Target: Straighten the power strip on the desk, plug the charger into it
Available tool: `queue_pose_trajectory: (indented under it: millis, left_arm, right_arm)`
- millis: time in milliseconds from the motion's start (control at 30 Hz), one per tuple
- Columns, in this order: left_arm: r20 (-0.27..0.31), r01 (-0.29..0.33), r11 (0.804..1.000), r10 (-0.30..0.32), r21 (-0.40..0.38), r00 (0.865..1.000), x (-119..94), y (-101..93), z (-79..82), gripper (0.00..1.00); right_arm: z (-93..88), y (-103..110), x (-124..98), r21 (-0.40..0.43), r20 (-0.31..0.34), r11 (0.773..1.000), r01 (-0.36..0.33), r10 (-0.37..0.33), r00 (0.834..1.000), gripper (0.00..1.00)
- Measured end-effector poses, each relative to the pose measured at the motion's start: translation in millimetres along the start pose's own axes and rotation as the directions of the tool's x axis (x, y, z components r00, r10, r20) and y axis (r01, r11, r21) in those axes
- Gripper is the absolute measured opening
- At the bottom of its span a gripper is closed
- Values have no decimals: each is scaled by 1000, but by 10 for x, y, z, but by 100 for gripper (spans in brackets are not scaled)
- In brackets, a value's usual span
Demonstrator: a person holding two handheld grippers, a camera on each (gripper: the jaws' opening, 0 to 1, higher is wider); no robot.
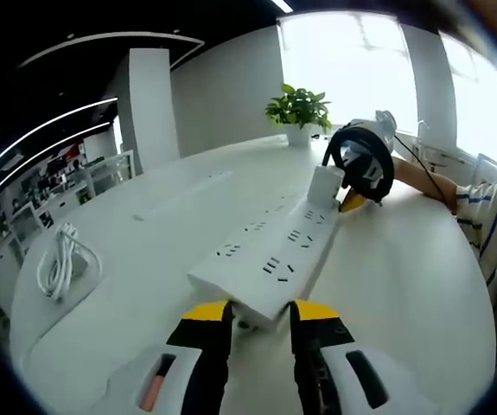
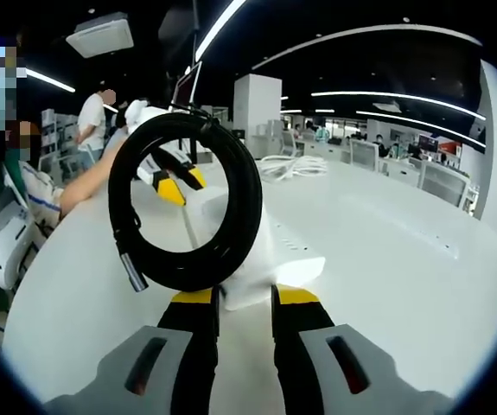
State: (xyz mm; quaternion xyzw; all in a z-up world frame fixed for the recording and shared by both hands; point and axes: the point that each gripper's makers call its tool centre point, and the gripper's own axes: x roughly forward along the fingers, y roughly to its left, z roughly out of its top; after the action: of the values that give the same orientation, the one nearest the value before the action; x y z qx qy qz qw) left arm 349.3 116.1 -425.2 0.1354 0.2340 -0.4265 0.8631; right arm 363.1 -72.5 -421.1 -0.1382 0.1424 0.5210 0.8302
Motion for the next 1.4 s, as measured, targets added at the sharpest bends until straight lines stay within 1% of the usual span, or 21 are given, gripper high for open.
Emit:
queue_pose_trajectory:
  millis: [500,667,1067,1233,1400]
  left_arm:
    - [35,-31,999,32,-24,999,88,-16,10,28]
    - [47,-41,999,42,-26,998,118,16,35,28]
    - [77,-66,997,69,-42,995,177,78,76,28]
    - [100,-78,995,84,-69,991,203,103,95,28]
    - [131,-94,990,107,-102,986,240,154,124,29]
  right_arm:
    - [-18,-88,-2,15,5,999,28,-28,1000,23]
    - [-25,-130,-3,30,15,999,33,-34,999,22]
    - [-36,-202,22,65,17,995,73,-75,997,20]
    - [-37,-245,31,86,16,992,95,-97,995,19]
    - [-34,-285,51,98,18,987,124,-127,992,18]
